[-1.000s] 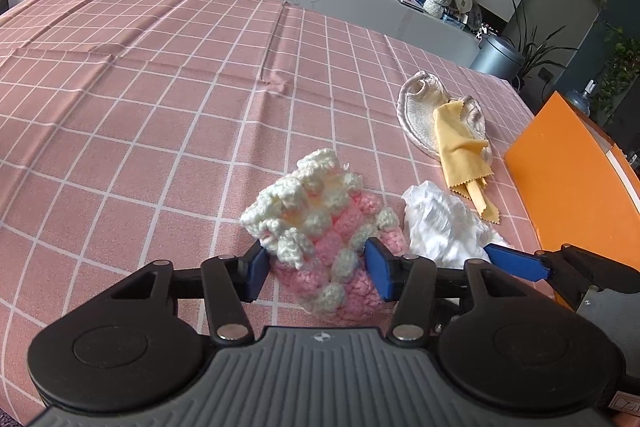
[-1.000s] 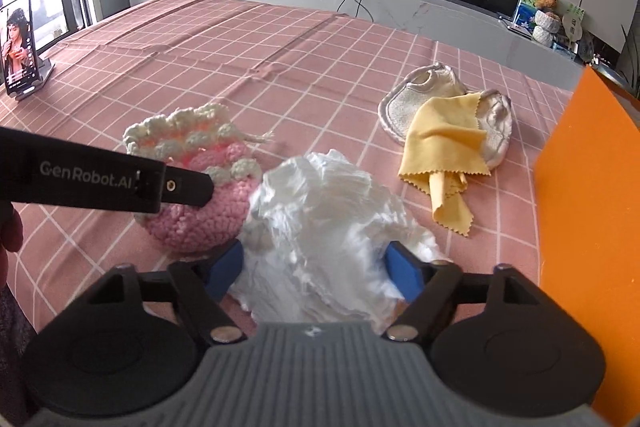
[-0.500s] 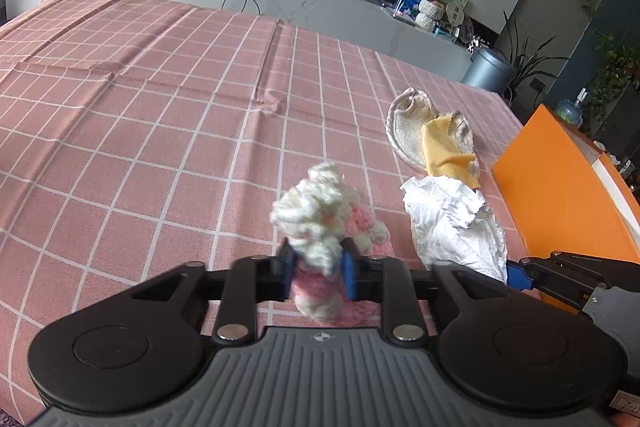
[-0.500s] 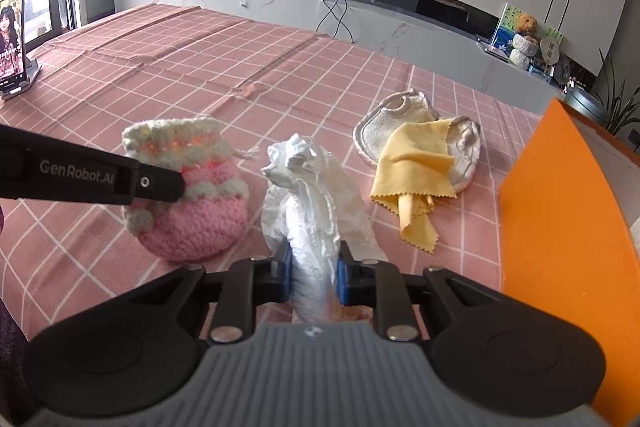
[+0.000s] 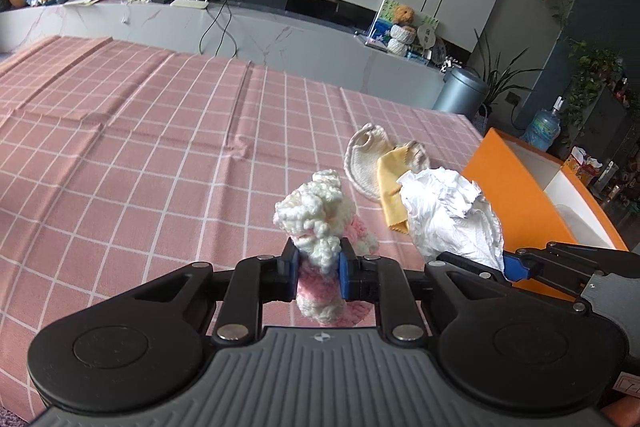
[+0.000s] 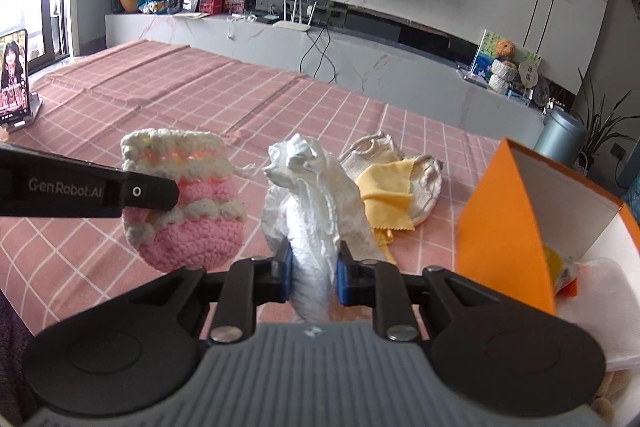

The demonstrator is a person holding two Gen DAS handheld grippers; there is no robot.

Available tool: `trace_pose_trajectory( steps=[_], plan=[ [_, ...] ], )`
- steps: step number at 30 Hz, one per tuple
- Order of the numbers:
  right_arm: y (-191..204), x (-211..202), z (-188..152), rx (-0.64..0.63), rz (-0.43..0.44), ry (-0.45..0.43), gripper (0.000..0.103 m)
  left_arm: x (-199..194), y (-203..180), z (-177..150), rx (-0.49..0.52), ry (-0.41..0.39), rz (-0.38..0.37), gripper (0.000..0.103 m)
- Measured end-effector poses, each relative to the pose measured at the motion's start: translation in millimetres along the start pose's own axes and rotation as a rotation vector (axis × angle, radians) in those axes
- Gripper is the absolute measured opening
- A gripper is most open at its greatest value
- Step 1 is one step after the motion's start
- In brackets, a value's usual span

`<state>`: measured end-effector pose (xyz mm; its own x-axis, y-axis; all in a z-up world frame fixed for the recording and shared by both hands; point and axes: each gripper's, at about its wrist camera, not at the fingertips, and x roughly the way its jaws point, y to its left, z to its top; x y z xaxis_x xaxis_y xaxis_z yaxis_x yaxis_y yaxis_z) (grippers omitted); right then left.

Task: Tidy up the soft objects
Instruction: 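Carry the pouch and tissue over the orange box with both tools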

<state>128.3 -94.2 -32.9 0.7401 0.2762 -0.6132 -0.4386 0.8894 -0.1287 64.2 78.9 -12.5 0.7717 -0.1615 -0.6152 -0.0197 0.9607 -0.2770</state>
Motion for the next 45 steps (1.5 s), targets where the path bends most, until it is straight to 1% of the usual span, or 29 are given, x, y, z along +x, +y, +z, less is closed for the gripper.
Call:
trace_pose_trajectory(
  steps=[6, 11, 17, 21, 24, 30, 33, 37, 42, 45],
  plan=[
    [-13.9, -31.7, 3.2, 0.025, -0.014, -0.054, 0.019, -16.3, -16.0, 7.0, 0.030, -0.040, -0.022, 0.021],
    [-35.6, -57.0, 6.7, 0.089, -0.007, -0.083, 0.019, -26.8, -36.5, 14.9, 0.068, -0.066, -0.073, 0.021],
    [-64.4, -91.9, 11.8, 0.077, -0.085, -0.145, 0.019, -34.3, -74.1, 28.3, 0.145, -0.102, -0.146, 0.021],
    [-90.0, -109.7, 12.5, 0.070, -0.144, -0.161, 0.019, -32.3, -105.4, 36.4, 0.215, -0.110, -0.205, 0.021],
    [-112.2, -118.7, 9.9, 0.075, -0.176, -0.149, 0.019, -26.2, -126.8, 42.5, 0.238, -0.102, -0.264, 0.021],
    [-155.8, -131.5, 3.7, 0.075, -0.248, -0.116, 0.019, -6.7, -166.2, 48.8, 0.285, -0.065, -0.351, 0.021],
    [-175.6, -131.0, 2.0, 0.071, -0.278, -0.093, 0.019, 5.1, -185.9, 52.1, 0.329, -0.061, -0.363, 0.021],
    [-197.1, -125.5, 2.7, 0.075, -0.293, -0.070, 0.019, 22.6, -210.0, 54.7, 0.388, -0.048, -0.368, 0.021],
    [-221.1, -99.1, 2.4, 0.110, -0.294, -0.005, 0.020, 46.1, -231.7, 50.6, 0.441, -0.013, -0.378, 0.021],
    [-230.5, -80.2, -2.1, 0.120, -0.296, 0.042, 0.020, 60.4, -240.5, 46.0, 0.479, -0.002, -0.357, 0.021]
  ],
)
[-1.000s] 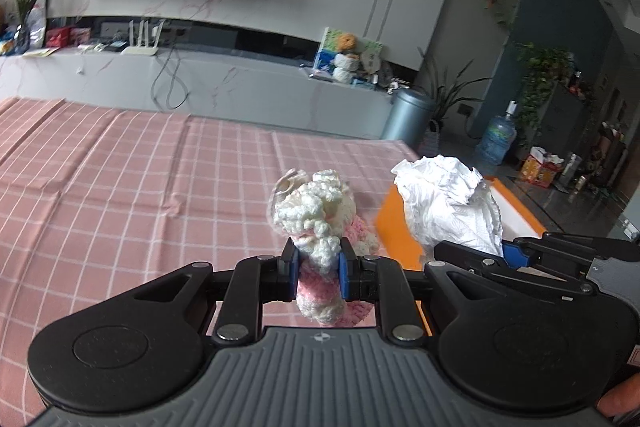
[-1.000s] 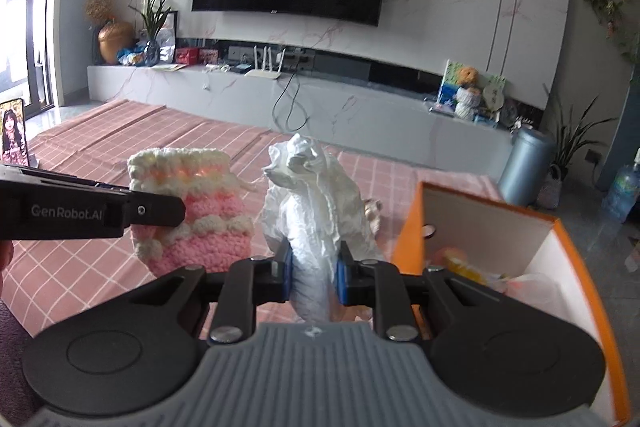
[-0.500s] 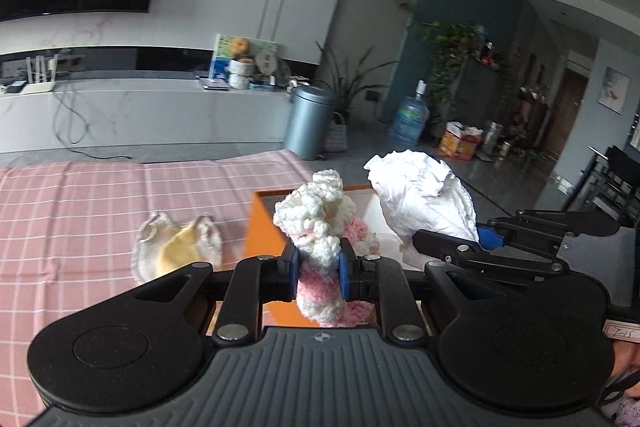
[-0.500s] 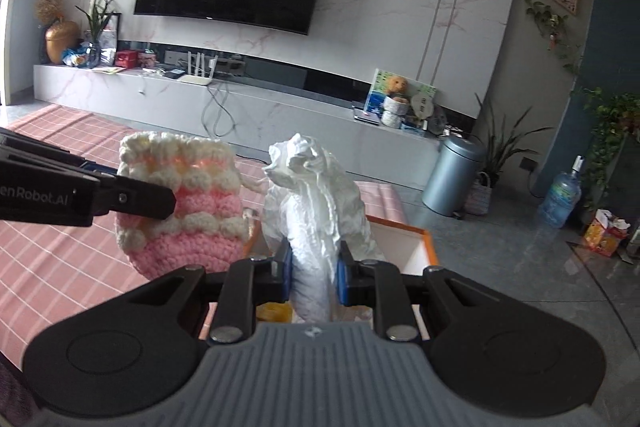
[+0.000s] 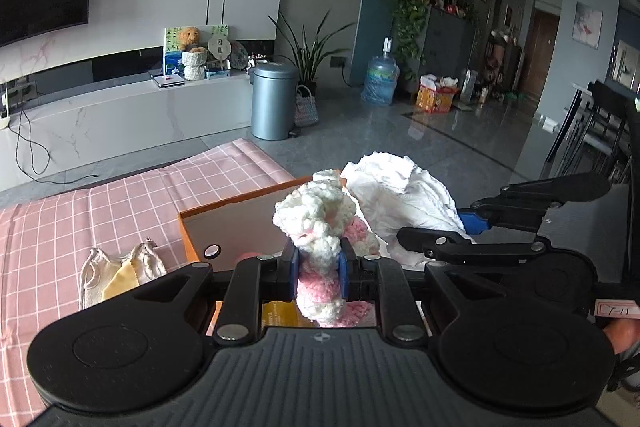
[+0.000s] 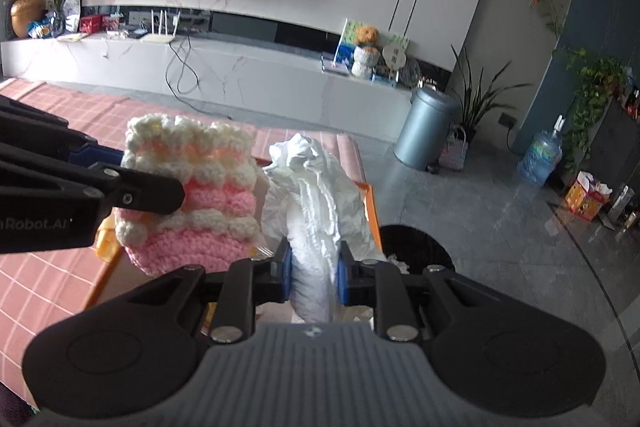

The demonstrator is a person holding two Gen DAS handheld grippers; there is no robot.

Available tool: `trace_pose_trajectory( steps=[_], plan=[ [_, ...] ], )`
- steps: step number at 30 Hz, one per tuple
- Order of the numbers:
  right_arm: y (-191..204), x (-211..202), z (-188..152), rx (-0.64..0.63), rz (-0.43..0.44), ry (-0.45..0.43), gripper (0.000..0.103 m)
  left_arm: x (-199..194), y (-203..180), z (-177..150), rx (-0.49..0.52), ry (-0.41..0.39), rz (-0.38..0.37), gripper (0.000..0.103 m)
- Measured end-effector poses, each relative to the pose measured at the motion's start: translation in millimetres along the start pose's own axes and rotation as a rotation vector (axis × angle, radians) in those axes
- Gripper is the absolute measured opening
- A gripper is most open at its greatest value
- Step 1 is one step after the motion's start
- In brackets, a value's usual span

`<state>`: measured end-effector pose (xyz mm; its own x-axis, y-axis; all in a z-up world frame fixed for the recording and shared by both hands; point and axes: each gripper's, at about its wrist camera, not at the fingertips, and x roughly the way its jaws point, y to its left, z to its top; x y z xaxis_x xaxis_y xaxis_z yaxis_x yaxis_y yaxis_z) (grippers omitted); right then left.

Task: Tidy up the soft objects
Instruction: 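Carry the pouch and tissue over the orange box with both tools, then lower the pouch and tissue into the box and open both tools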

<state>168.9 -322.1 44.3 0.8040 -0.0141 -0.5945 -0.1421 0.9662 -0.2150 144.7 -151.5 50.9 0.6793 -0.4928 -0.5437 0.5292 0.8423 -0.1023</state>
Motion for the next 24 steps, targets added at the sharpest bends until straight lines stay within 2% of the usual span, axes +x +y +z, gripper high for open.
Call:
trace_pose_trajectory(
  steps=[8, 16, 24],
  plan=[
    [0.2, 52.2, -2.2, -0.040, 0.015, 0.098, 0.021, 42.1, 6.8, -3.7, 0.021, 0.079, 0.024, 0.021],
    [14.6, 98.0, -7.7, -0.100, 0.038, 0.197, 0.022, 81.1, 9.4, -10.1, 0.073, 0.190, 0.046, 0.021],
    [11.6, 123.0, -10.3, -0.116, 0.039, 0.262, 0.025, 101.6, 3.9, -9.7, 0.142, 0.242, 0.050, 0.022]
  ],
)
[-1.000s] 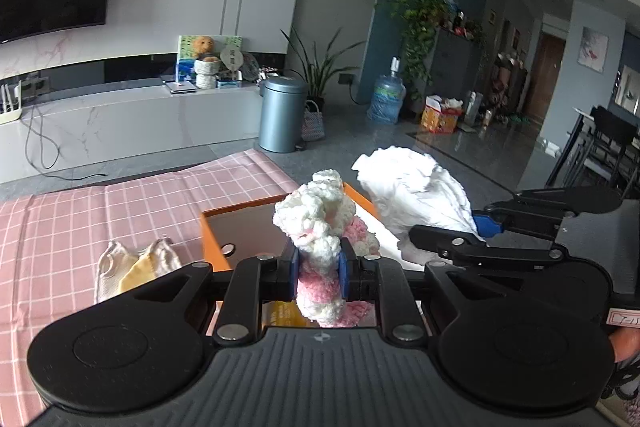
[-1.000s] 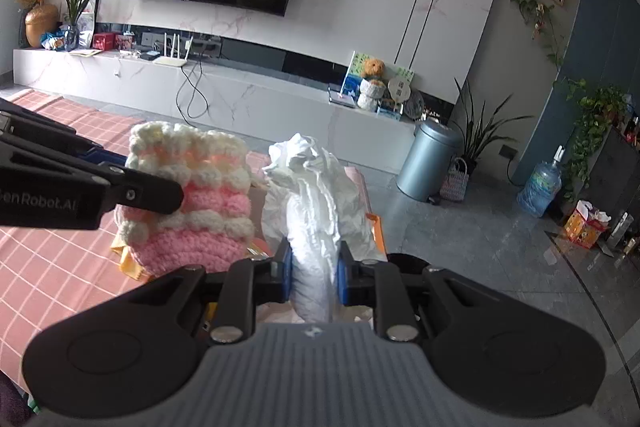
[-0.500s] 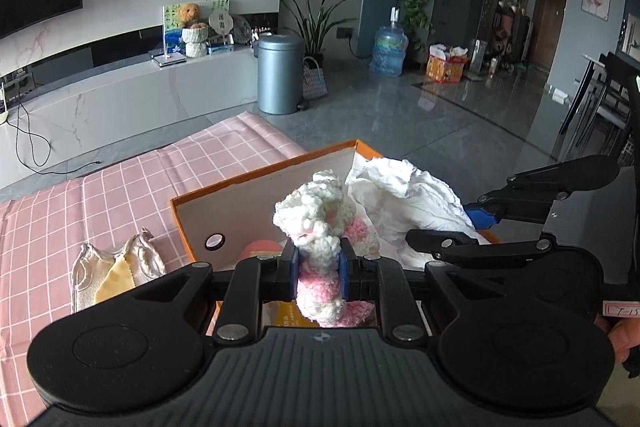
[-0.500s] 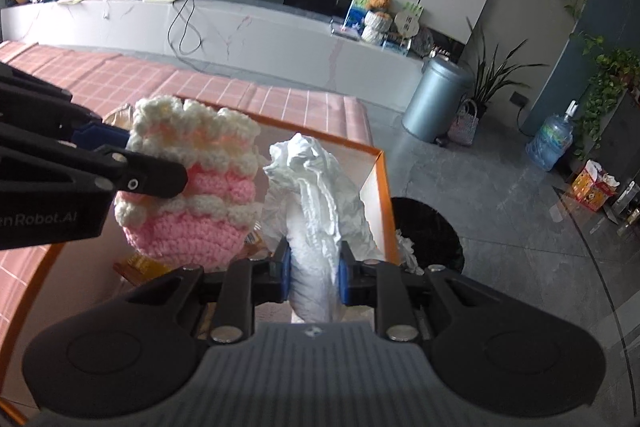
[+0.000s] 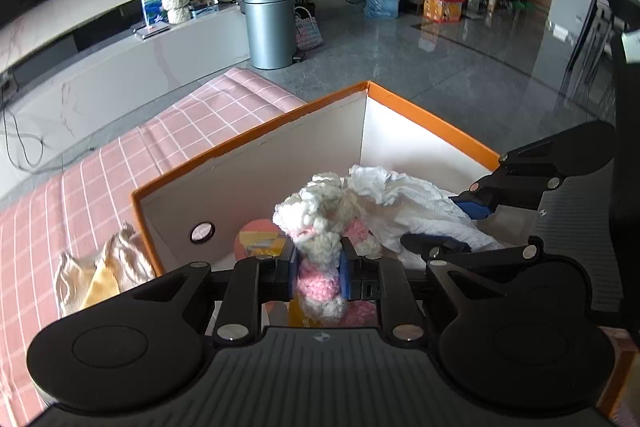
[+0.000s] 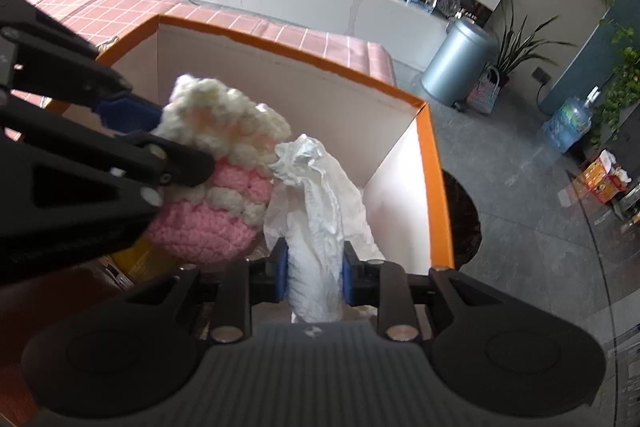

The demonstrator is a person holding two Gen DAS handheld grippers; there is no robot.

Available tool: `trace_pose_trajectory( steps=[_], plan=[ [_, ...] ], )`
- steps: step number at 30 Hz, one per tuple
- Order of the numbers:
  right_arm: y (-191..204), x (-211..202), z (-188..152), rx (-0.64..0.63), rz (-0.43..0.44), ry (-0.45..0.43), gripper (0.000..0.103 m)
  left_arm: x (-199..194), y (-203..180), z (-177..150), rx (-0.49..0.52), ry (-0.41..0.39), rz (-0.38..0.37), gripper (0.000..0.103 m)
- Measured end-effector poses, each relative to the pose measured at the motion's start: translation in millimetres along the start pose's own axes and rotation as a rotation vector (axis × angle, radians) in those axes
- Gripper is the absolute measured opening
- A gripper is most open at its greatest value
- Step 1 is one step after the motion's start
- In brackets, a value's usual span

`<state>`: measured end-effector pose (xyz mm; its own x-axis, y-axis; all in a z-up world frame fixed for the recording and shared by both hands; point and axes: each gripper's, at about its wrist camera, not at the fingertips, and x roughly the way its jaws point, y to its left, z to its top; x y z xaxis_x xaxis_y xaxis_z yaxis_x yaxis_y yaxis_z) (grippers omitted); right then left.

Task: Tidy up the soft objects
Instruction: 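Lower the pouch and tissue into the box and open both tools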

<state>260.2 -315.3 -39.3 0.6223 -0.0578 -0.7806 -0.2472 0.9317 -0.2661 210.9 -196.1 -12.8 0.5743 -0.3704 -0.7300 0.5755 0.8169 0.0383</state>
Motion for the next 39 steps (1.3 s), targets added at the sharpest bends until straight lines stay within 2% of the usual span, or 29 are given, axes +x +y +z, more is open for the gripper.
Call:
trace_pose_trajectory(
  steps=[6, 8, 12, 14, 16, 18, 24, 30, 35, 39],
  plan=[
    [4.4, -2.6, 0.6, -0.039, -0.001, -0.001, 0.038, 5.5, 0.7, 0.8, -0.013, 0.004, -0.009, 0.027],
    [7.3, -7.0, 1.6, -0.051, -0.011, -0.010, 0.044, 1.4, 1.8, -0.1, -0.012, -0.004, -0.009, 0.032],
    [10.1, -20.2, 4.2, -0.081, -0.048, -0.043, 0.066, -11.7, 3.5, -0.9, -0.020, -0.024, 0.023, 0.040],
    [10.9, -28.9, 4.5, -0.094, -0.063, -0.059, 0.070, -22.3, 4.5, -2.1, -0.027, -0.040, 0.045, 0.053],
    [12.3, -38.4, 3.6, -0.106, -0.075, -0.072, 0.074, -33.4, 7.3, -3.6, -0.043, -0.063, 0.043, 0.060],
    [14.3, -47.4, 1.0, -0.119, -0.089, -0.084, 0.080, -44.8, 7.8, -5.2, -0.052, -0.078, 0.043, 0.060],
    [19.9, -73.8, -7.4, -0.160, -0.121, -0.097, 0.086, -82.3, 6.6, -11.8, -0.033, -0.131, 0.055, 0.060],
    [16.7, -102.1, -18.6, -0.131, -0.152, -0.119, 0.089, -112.4, 12.0, -19.4, -0.053, -0.177, 0.048, 0.061],
    [22.0, -131.6, -26.9, -0.051, -0.156, -0.210, 0.089, -135.2, 19.1, -33.5, -0.088, -0.228, 0.064, 0.062],
    [42.3, -147.3, -30.7, 0.038, -0.135, -0.297, 0.089, -150.3, 29.2, -52.3, -0.139, -0.255, 0.063, 0.062]
  ],
)
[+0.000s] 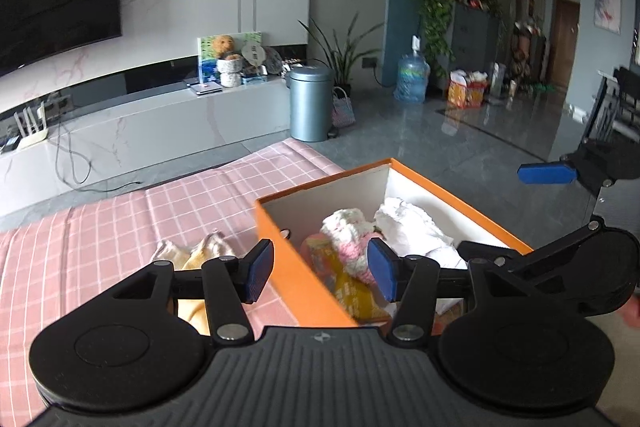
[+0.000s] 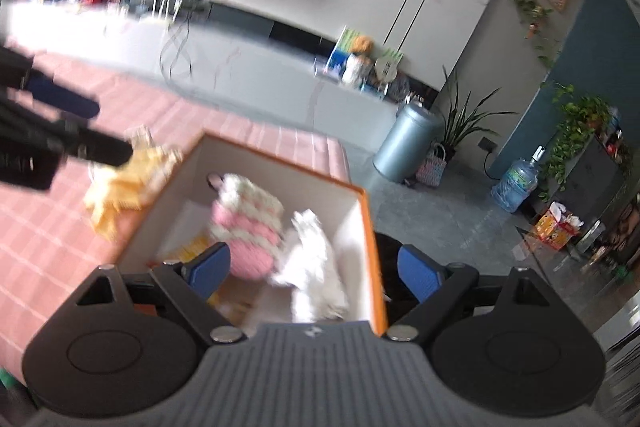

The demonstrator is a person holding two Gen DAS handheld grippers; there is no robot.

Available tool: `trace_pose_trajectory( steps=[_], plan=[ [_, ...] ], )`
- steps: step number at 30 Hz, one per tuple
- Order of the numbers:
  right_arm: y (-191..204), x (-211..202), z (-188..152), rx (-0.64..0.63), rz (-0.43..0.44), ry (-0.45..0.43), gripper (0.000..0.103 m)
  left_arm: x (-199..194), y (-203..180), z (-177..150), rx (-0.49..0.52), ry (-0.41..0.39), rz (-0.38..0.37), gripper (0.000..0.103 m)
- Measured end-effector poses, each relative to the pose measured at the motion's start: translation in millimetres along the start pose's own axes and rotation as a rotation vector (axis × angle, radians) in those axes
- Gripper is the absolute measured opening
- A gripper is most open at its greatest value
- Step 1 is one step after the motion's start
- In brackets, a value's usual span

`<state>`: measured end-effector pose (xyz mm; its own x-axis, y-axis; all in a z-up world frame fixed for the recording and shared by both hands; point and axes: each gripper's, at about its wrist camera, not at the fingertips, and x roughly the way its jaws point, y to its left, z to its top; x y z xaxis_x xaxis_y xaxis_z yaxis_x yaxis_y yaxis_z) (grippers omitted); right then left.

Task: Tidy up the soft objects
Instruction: 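Lower the pouch and tissue into the box and open both tools, then move both tools back toward the cream bib and yellow cloth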

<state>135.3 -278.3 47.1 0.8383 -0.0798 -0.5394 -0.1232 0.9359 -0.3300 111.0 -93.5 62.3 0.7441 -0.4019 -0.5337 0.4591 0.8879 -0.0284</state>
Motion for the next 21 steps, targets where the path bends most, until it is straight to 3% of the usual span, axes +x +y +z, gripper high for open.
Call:
trace_pose_trajectory(
  steps=[6, 11, 14, 17, 21],
  plan=[
    [45.4, -9.6, 5.1, 0.071, 0.082, -0.070, 0.086, -20.1, 28.2, -20.4, -0.073, -0.025, 0.031, 0.062],
    [90.6, -9.1, 5.3, 0.034, 0.131, -0.092, 0.081, -28.2, 48.9, -39.1, -0.098, -0.025, 0.084, 0.058],
    [111.9, -5.6, 5.1, 0.019, 0.164, -0.088, 0.079, -29.6, 60.6, -51.8, -0.121, -0.022, 0.101, 0.052],
    [128.9, 0.9, 5.7, 0.006, 0.195, -0.069, 0.079, -26.3, 72.7, -60.4, -0.149, -0.012, 0.105, 0.051],
    [145.4, 15.4, 7.5, 0.014, 0.232, -0.025, 0.071, -23.0, 88.9, -72.9, -0.197, -0.001, 0.089, 0.051]
  ],
)
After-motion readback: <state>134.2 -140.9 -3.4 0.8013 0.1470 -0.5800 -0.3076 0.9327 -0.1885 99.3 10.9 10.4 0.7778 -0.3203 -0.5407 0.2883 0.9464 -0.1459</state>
